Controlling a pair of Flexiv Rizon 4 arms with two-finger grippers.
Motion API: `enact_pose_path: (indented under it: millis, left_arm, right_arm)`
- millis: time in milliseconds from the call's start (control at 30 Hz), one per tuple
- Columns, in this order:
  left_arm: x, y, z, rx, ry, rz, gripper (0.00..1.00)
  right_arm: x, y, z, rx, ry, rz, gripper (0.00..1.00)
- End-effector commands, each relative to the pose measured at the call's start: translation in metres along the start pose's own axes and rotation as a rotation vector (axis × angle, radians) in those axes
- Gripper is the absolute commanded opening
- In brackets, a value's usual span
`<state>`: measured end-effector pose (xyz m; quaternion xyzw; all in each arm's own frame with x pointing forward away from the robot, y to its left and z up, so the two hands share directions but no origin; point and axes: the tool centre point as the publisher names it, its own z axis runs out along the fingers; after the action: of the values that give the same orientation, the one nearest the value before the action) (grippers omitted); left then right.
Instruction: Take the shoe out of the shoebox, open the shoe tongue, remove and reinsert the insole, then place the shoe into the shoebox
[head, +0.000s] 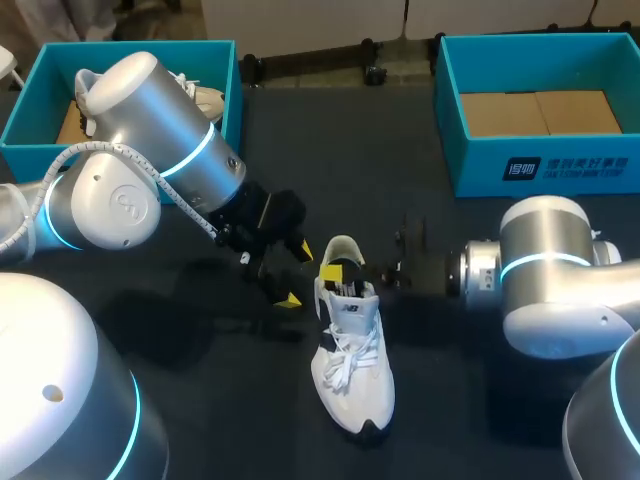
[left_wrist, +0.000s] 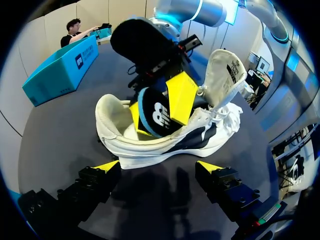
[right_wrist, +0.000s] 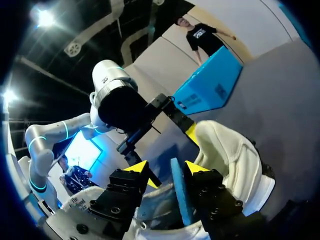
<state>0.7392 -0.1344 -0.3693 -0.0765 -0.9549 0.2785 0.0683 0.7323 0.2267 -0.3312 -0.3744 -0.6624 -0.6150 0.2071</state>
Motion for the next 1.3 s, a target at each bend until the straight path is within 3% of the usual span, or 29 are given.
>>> enact_pose_path:
  millis: [33, 433, 533, 633, 667, 867, 1033, 1067, 1100, 1133, 1200, 1300]
  left_arm:
    - [0.0, 0.0, 0.001, 0.0, 0.001, 0.0, 1.0]
    - [0.0, 0.0, 0.001, 0.0, 0.001, 0.0, 1.0]
    - [0.0, 0.0, 0.001, 0.0, 0.001, 0.0, 1.0]
    - [0.0, 0.0, 0.001, 0.0, 0.001, 0.0, 1.0]
    - [0.0, 0.0, 0.001, 0.0, 0.001, 0.0, 1.0]
    - [0.0, 0.0, 0.001, 0.0, 0.001, 0.0, 1.0]
    - [0.0, 0.0, 0.001, 0.0, 0.001, 0.0, 1.0]
    - [0.0, 0.0, 0.001, 0.0, 0.001, 0.0, 1.0]
    - [0.0, 0.0, 0.001, 0.0, 0.001, 0.0, 1.0]
    - [0.0, 0.0, 0.001, 0.0, 0.001, 0.0, 1.0]
    - [0.0, 0.0, 0.001, 0.0, 0.001, 0.0, 1.0]
    - [0.0, 0.0, 0.001, 0.0, 0.001, 0.0, 1.0]
  right_arm:
    - [0.006, 0.01, 0.001, 0.015, -0.012, -0.014, 0.47]
    - [-0.005, 0.014, -0.001, 0.014, -0.011, 0.002, 0.35]
    - [-0.007, 0.014, -0.004, 0.005, -0.009, 0.004, 0.25]
    - [-0.008, 0.013, -0.005, -0.002, -0.01, 0.009, 0.03]
    - [-0.009, 0.012, -0.005, -0.004, -0.011, 0.012, 0.0]
    - [-0.018, -0.003, -0.004, -0.012, -0.002, 0.061, 0.0]
    - [-0.016, -0.002, -0.002, -0.005, -0.002, 0.065, 0.0]
    - [-0.015, -0.001, -0.002, -0.004, -0.001, 0.059, 0.08]
    - [-0.013, 0.001, -0.001, -0.003, -0.002, 0.05, 0.25]
    - [-0.011, 0.004, -0.001, -0.003, -0.002, 0.04, 0.36]
    - [-0.007, 0.009, -0.002, 0.0, -0.005, 0.019, 0.48]
    - [0.0, 0.017, -0.002, 0.006, -0.012, -0.008, 0.55]
